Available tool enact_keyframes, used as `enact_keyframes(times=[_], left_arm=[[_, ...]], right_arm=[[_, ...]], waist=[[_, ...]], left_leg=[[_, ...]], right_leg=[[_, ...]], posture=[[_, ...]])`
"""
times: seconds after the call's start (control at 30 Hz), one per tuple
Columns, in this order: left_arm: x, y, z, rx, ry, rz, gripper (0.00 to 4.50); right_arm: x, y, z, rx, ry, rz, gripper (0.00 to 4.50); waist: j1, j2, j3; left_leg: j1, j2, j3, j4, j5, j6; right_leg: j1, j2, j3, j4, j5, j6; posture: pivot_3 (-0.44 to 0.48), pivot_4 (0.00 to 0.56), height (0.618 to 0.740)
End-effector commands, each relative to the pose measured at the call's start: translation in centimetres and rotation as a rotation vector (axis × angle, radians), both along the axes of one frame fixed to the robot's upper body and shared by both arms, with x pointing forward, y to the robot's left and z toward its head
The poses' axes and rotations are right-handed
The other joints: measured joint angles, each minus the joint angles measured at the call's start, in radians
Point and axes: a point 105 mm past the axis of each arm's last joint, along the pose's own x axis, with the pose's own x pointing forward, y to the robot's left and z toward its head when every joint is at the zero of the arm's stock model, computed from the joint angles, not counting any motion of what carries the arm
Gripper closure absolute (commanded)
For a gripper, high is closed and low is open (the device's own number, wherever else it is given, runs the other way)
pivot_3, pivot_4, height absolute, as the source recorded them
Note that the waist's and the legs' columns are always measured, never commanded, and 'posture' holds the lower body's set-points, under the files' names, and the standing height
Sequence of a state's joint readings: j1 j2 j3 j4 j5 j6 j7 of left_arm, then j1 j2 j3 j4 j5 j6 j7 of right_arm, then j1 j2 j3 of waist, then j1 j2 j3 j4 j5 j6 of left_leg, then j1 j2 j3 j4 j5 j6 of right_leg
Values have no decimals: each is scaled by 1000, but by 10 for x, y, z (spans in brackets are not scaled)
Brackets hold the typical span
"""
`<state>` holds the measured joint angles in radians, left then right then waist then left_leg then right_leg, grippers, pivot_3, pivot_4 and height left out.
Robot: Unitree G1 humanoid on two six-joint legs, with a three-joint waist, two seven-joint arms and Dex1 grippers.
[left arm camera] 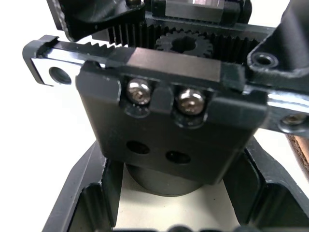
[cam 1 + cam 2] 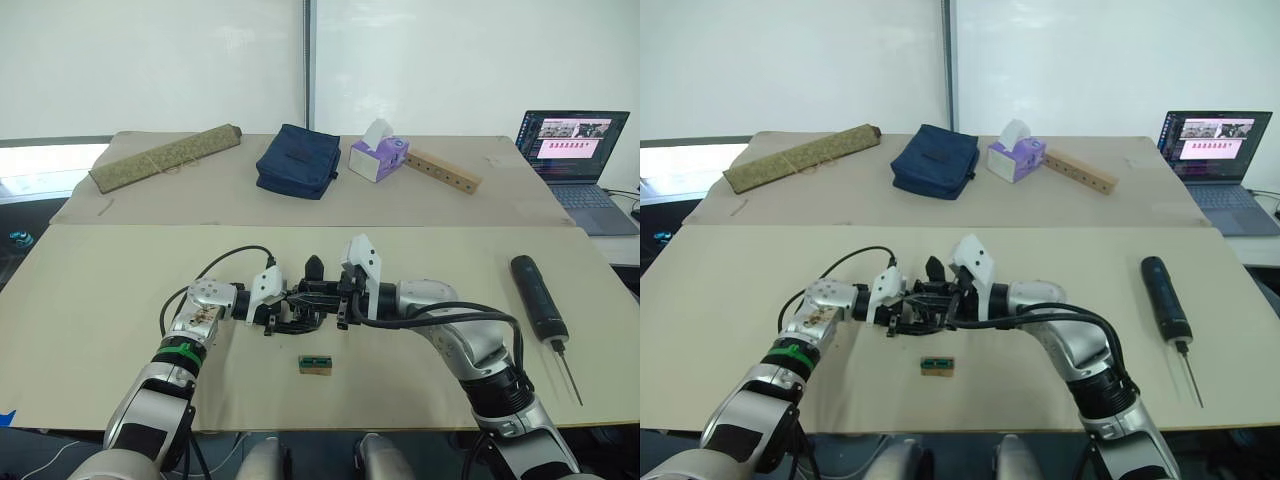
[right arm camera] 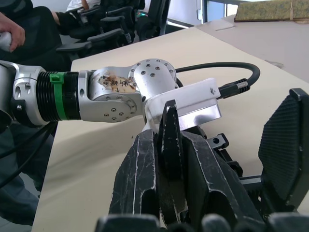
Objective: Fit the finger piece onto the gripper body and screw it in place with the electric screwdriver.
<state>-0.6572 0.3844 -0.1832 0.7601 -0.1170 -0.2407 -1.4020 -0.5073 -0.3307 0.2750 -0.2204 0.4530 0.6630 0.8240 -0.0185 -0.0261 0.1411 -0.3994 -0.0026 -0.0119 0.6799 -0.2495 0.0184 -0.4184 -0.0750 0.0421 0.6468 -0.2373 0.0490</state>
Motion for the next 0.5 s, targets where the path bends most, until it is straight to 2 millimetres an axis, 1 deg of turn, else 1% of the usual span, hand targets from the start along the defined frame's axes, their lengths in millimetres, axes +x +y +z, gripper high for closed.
enact_keyframes(times=[0.03,0.2,0.27,0.33,0.5], left_arm=[[-6,1,-13,39,41,-9,2182],[-6,2,-13,39,41,-5,2182],[-6,3,-14,41,41,-3,2182],[-7,4,-14,43,42,-2,2182],[-7,5,-15,47,44,2,2182]], right_arm=[[6,-9,-23,-91,63,-48,4187],[-3,-6,-29,-106,102,-3,4187],[-2,-5,-29,-106,84,-5,4187],[-2,-4,-27,-108,61,1,4187],[0,-1,-12,-96,-20,27,4187]], waist=[[0,0,0],[1,0,-2],[1,0,-2],[1,0,-3],[0,0,-3]], left_leg=[[0,0,0,0,0,0],[0,0,0,0,0,0],[0,0,0,0,0,0],[0,0,0,0,0,0],[1,0,0,0,0,0]], right_leg=[[0,0,0,0,0,0],[0,0,0,0,0,0],[0,0,0,0,0,0],[0,0,0,0,0,0],[1,0,0,0,0,0]], posture=[[0,150,740],[0,150,740],[0,150,740],[0,150,740],[0,150,740]])
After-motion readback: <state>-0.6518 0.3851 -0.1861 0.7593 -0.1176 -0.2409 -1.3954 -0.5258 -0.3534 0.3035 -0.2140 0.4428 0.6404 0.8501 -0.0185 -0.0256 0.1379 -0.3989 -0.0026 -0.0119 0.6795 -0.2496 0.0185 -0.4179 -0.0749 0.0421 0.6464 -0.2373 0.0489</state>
